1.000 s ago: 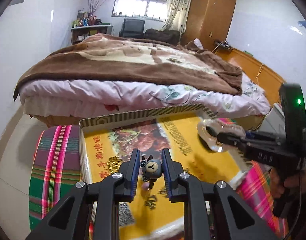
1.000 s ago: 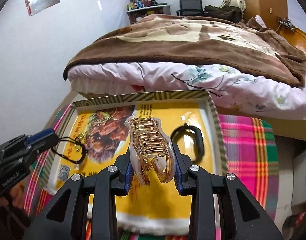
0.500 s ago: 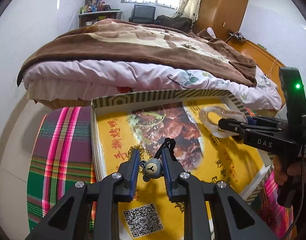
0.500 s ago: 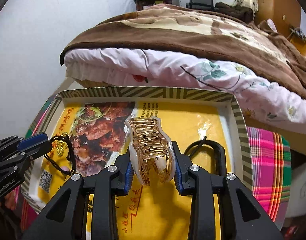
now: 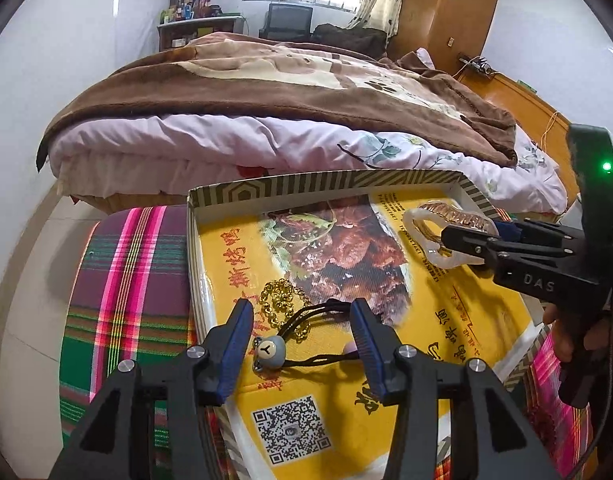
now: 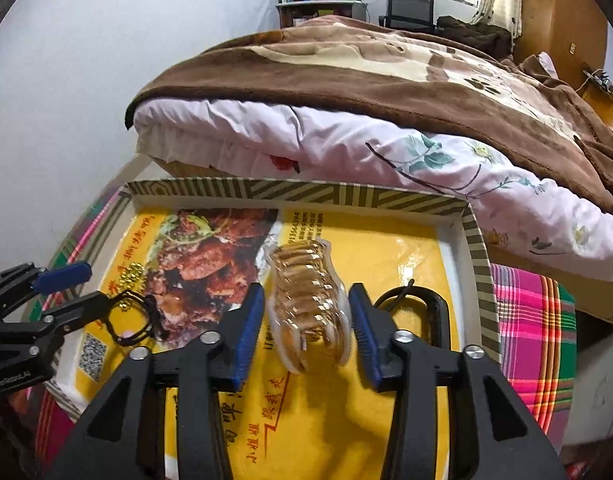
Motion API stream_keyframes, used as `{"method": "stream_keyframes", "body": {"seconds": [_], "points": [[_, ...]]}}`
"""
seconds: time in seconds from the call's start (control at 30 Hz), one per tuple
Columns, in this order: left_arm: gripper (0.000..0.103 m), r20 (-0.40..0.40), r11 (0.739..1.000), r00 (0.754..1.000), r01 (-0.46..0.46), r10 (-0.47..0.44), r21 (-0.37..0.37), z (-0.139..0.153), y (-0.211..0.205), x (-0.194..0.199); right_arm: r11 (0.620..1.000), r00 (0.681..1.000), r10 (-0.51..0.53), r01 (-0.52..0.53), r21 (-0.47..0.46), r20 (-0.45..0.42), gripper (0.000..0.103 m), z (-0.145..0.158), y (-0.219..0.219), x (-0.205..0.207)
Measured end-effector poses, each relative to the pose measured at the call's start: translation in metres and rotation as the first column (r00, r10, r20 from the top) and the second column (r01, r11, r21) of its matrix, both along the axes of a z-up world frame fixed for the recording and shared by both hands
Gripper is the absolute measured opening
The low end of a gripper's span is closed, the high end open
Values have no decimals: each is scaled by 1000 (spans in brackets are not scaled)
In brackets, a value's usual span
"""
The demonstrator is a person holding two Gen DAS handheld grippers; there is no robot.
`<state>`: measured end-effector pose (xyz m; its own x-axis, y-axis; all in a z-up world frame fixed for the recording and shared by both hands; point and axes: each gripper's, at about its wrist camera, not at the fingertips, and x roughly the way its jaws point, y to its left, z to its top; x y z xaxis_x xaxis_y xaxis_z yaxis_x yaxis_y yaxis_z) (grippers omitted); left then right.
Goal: Organize jewelry
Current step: 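Carry both items over the yellow tray and open both grippers to release them, then move the right gripper to the red bead bracelet and grasp it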
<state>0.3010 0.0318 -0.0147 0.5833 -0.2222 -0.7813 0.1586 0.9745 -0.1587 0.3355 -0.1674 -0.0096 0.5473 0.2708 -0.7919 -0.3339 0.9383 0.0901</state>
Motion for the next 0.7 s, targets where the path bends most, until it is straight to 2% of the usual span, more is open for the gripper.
{"method": "stream_keyframes", "body": {"seconds": [0.1,0.37,0.47,0.7], "points": [[50,3,1000,1000,-4,4,4,3,0,-3,1000,1000,-1,1,0,13,46,6,0,-3],[58,19,1000,1000,-12,11,25,19,-2,-19,1000,999,-3,3,24,38,48,23,-2,-23],[63,37,999,999,-11,10,37,29,-4,-31,999,999,-11,9,40,48,48,31,-6,-35],[66,79,998,997,-7,2,56,51,-10,-68,997,997,-22,16,77,78,49,50,-17,-73]]}}
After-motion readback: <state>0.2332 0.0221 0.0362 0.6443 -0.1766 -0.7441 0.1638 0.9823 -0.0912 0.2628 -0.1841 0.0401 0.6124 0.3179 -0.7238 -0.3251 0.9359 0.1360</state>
